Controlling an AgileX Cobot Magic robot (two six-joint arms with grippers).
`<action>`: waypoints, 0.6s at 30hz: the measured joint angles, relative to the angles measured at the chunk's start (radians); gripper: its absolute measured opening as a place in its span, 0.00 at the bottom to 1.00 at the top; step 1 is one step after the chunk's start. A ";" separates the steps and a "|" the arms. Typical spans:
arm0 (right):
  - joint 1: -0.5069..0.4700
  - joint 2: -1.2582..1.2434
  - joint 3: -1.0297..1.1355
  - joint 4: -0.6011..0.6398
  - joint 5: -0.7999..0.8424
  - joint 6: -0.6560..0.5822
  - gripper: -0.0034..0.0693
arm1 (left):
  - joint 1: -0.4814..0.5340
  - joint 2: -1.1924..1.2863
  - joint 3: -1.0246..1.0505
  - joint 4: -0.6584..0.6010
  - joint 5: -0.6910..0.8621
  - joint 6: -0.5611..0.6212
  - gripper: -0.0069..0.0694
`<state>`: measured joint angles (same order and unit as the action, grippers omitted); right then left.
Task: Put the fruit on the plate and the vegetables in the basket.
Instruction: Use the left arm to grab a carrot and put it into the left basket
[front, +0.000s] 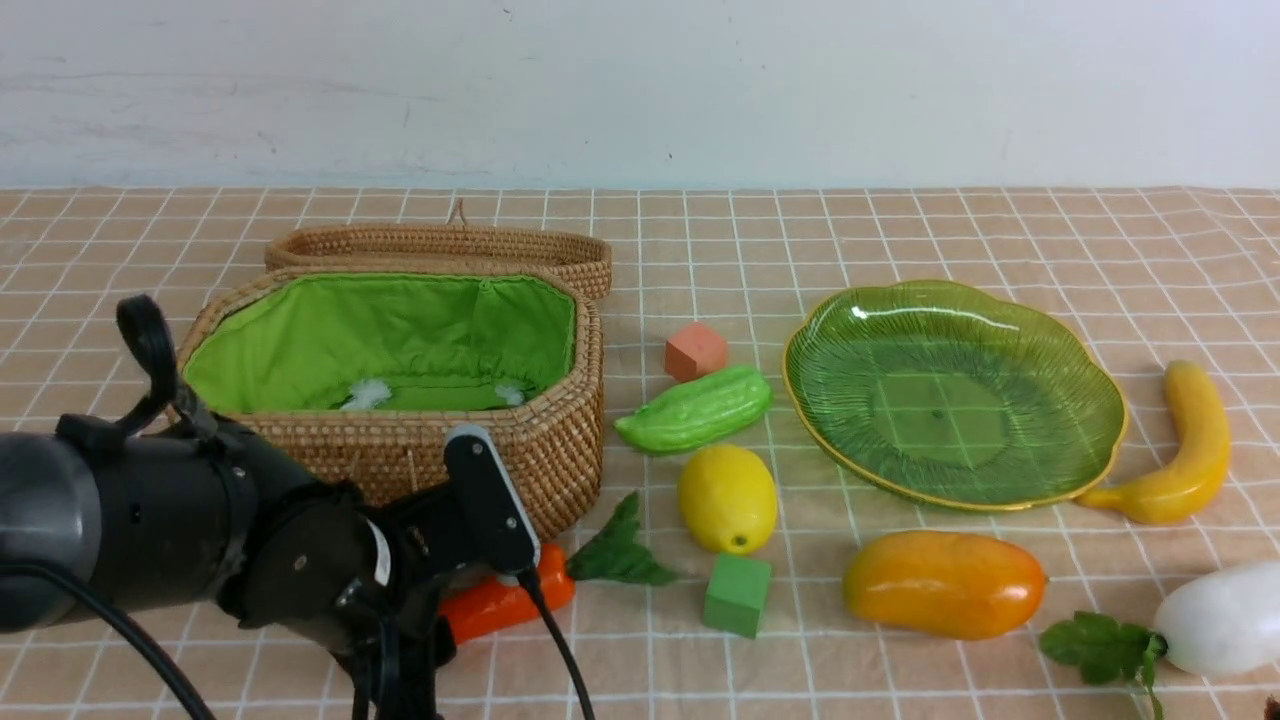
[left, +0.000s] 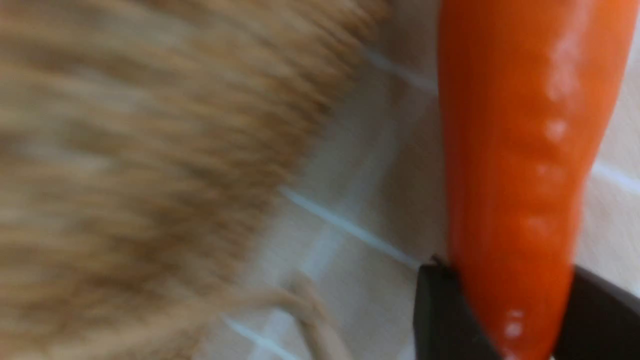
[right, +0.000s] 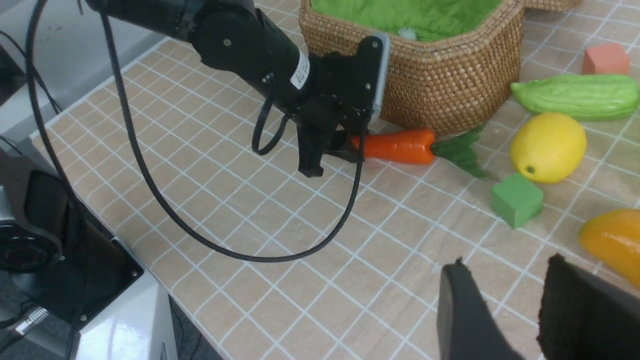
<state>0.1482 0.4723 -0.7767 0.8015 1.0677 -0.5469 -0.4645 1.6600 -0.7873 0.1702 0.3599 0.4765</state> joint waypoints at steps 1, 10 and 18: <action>0.000 0.000 0.000 0.001 0.001 0.000 0.38 | 0.000 0.000 0.000 -0.003 0.005 0.000 0.39; 0.000 0.000 0.000 0.005 0.002 0.000 0.38 | 0.000 -0.105 0.001 -0.026 0.127 -0.001 0.39; 0.000 0.000 0.000 0.005 -0.079 0.000 0.38 | 0.000 -0.424 -0.008 -0.055 0.224 0.050 0.39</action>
<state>0.1482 0.4723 -0.7767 0.8067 0.9885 -0.5469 -0.4645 1.2359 -0.7954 0.1154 0.5843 0.5264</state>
